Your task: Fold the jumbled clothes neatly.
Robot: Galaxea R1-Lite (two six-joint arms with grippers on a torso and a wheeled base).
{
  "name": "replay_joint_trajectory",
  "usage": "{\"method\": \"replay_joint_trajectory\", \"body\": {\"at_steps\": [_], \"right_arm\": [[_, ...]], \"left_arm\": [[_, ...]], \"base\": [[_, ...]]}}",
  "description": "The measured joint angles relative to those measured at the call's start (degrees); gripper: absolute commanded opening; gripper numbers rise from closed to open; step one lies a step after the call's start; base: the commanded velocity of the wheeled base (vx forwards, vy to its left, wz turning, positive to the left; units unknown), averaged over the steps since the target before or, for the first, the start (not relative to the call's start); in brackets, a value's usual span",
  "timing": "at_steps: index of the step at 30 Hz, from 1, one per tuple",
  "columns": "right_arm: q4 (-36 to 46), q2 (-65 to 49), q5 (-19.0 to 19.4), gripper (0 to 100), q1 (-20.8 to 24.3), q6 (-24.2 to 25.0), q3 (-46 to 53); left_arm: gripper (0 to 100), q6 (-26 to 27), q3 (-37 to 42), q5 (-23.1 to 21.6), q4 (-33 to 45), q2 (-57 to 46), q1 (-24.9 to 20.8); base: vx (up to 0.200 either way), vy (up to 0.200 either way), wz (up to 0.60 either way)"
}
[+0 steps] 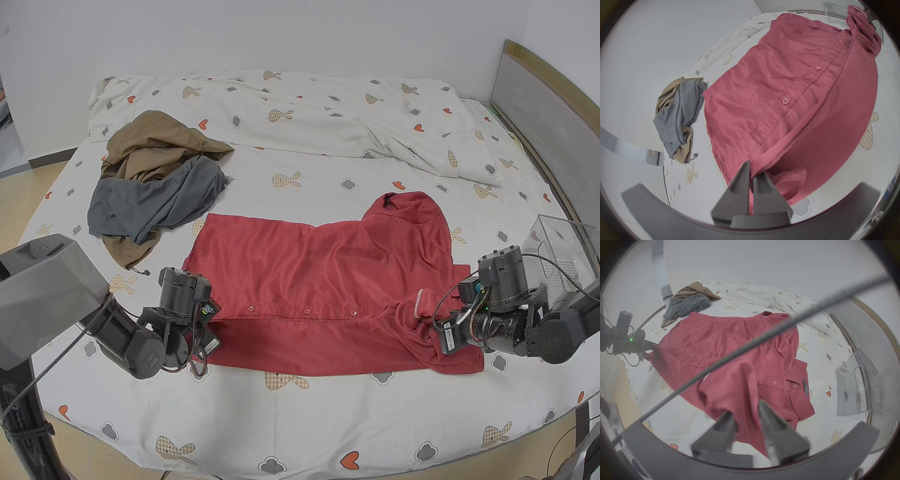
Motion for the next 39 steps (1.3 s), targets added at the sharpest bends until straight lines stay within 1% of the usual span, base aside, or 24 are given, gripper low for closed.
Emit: {"method": "replay_joint_trajectory", "body": {"at_steps": [6, 11, 15, 22, 25, 31, 35, 38, 39], "right_arm": [[0.0, 4.1, 0.0, 100, -2.0, 0.1, -4.2], [0.0, 5.0, 0.1, 100, -3.8, 0.1, -5.8], [0.0, 3.9, 0.2, 100, -4.2, 0.1, -5.6], [0.1, -1.5, 0.7, 100, -4.2, 0.4, -2.3], [0.1, -5.2, 2.3, 100, -4.2, 0.4, -0.3], [0.4, -13.1, 8.7, 100, -4.8, 0.8, 4.0], [0.4, -15.3, 9.7, 100, -5.1, 0.9, 5.8], [0.3, -15.0, 10.5, 100, -5.3, 1.2, 6.3], [0.2, -14.2, 11.3, 100, -5.5, 1.6, 6.3]], "left_arm": [[100, -0.3, -1.3, 0.0, -0.5, 1.5, 0.5], [100, -0.4, -1.5, 0.0, -0.6, 0.4, 2.0], [100, -0.3, -1.6, -0.1, -0.8, -1.0, 3.0], [100, -0.5, -1.3, 0.0, -0.9, -2.2, 6.6], [100, -1.3, -0.8, 0.0, -1.0, -2.5, 8.4], [100, -2.8, 2.6, -1.1, -2.9, -4.6, 10.6], [100, -3.9, 4.9, -3.0, -6.8, -5.4, 9.3], [100, -4.3, 5.5, -3.1, -8.3, -5.2, 8.2], [100, -4.4, 5.8, -3.2, -9.0, -5.0, 7.8]], "base": [[0.0, 0.0, 0.0], [0.0, 0.0, 0.0], [0.0, 0.0, 0.0], [0.0, 0.0, 0.0], [0.0, 0.0, 0.0], [0.0, 0.0, 0.0], [0.0, 0.0, 0.0], [0.0, 0.0, 0.0], [0.0, 0.0, 0.0]]}}
